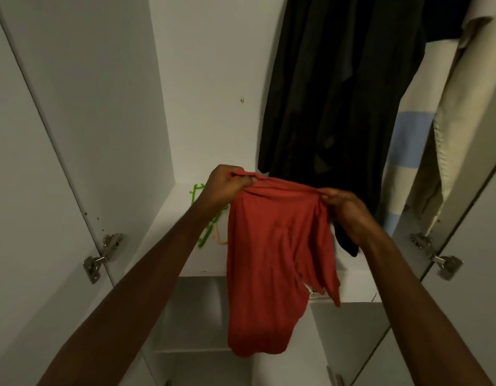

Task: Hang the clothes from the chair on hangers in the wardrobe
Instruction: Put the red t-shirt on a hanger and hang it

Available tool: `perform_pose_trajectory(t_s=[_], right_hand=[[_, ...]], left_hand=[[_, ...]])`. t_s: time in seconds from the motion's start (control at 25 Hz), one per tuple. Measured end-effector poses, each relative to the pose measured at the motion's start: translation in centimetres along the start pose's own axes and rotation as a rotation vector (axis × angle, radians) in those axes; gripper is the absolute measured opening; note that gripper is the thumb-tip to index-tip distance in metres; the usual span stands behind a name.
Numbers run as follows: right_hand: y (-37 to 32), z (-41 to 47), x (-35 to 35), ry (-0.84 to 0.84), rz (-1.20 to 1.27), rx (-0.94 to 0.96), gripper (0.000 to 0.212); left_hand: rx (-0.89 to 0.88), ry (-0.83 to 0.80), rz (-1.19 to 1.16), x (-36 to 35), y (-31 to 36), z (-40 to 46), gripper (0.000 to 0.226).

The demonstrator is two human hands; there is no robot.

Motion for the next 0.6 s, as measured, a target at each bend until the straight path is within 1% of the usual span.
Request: perform_pose_trajectory(t_s=[0.08, 0.16, 0.24, 0.32, 0.36, 0.44, 0.52, 0.6], right_hand=[[-2.0, -0.1, 0.7, 0.022, 0.029, 0.02, 0.031], [-3.1, -0.3, 0.6, 0.048, 0.031, 0.055, 0.029], [-4.1, -1.0, 0.4, 0.098, -0.002, 0.124, 0.029], [-4.5, -1.5, 0.8, 0.124, -0.089, 0.227, 0.028], [-4.7, -1.8, 1.1, 0.117, -0.154, 0.275, 0.028], [-5.4, -2.5, 1.7, 0.083, -0.335, 0.364, 0.024], [-5.6, -3.1, 2.1, 0.031, -0.576, 0.436, 0.024], [-5.4, -3.9, 2.3, 0.018, -0.833, 0.484, 0.026]], left_hand=[[0.029, -0.038, -0.011, -0.3, -0.6, -0.6, 0.029], [0.051, -0.052, -0.103, -0.8, -0.7, -1.4, 0.03], [0.109, -0.021, -0.189, -1.3, -0.5, -2.4, 0.036], [0.126, 0.025, -0.191, -1.3, -0.8, -2.9, 0.048], [0.101, 0.051, -0.148, -1.0, -0.9, -3.1, 0.047], [0.011, 0.098, 0.049, -0.1, -1.0, -3.4, 0.043], [-0.07, 0.151, 0.258, 0.6, -0.9, -4.1, 0.044], [-0.089, 0.207, 0.344, 0.8, -0.4, -5.1, 0.05]])
Point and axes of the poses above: each hand's wrist, its own z-axis towards the middle knuckle, its own x-axis out of the back of the hand, y = z × x, the point moved 6 cm from there along z, towards the middle knuckle, and after that the axes turned 4 degrees about x, right-handed, at the moved point
